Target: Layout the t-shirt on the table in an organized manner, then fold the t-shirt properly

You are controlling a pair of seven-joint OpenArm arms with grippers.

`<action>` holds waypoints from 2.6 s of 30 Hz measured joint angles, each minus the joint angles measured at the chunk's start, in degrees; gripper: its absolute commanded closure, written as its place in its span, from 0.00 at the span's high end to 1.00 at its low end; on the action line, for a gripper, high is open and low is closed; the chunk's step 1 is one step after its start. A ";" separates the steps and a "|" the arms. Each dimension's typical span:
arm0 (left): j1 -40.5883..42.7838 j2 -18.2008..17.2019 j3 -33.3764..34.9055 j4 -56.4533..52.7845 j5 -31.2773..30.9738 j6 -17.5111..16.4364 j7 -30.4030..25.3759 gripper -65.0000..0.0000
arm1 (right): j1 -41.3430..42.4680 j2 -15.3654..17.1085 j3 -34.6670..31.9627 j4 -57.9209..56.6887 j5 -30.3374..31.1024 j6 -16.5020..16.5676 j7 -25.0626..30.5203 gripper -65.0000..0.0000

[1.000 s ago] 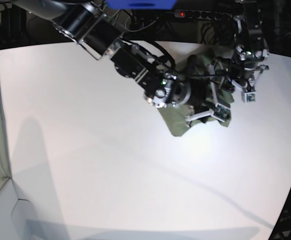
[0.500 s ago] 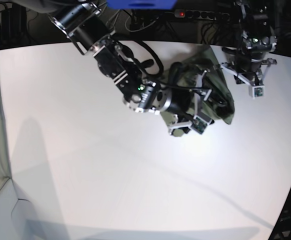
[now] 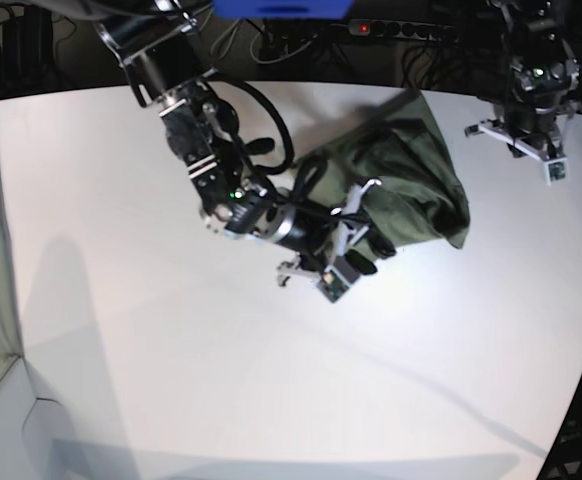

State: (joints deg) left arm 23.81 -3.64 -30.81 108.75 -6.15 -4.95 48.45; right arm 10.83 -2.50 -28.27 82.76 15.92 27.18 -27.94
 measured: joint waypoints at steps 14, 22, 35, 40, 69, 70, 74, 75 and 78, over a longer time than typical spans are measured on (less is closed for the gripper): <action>-0.81 -0.04 -6.29 0.00 -0.07 -0.02 0.17 0.08 | -7.54 1.86 -5.90 -3.65 -0.37 -0.04 -0.26 0.05; -0.81 -0.15 -6.27 0.00 -0.13 -0.02 0.15 0.08 | -7.02 4.24 -17.62 -3.23 -0.52 -0.09 -0.37 0.05; -0.66 0.02 -13.86 0.87 -9.33 -0.13 0.22 0.08 | -4.81 7.89 -23.34 3.30 -0.17 -0.02 -1.14 0.06; 1.14 -0.33 -18.56 1.07 -18.38 0.20 -0.04 0.08 | -4.85 8.02 -16.52 6.34 -0.22 -0.02 -0.72 0.14; -3.26 -2.08 -9.40 -8.55 -52.70 -0.44 11.65 0.82 | -9.01 17.00 -4.02 9.94 0.20 -0.02 -7.48 0.49; -3.56 -2.10 -8.68 -9.27 -52.68 -0.42 11.58 0.82 | -9.11 17.18 -3.96 9.92 -0.07 -0.02 -7.82 0.49; -3.85 -2.03 -5.99 -10.21 -52.63 -0.42 11.32 0.82 | -9.11 17.33 -4.04 9.92 0.02 0.00 -7.48 0.49; -3.96 -2.05 -5.11 -10.21 -52.63 -0.42 9.79 0.82 | -9.11 17.68 -4.04 9.92 0.24 0.00 -7.43 0.49; -4.55 -2.69 -2.05 -10.99 -52.74 -0.39 7.43 0.82 | -9.11 18.25 -3.98 9.92 0.13 -0.02 -7.69 0.49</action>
State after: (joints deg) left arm 19.27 -6.33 -32.86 97.76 -58.89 -5.34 55.88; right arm 1.72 15.75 -32.25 92.68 16.05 27.16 -35.64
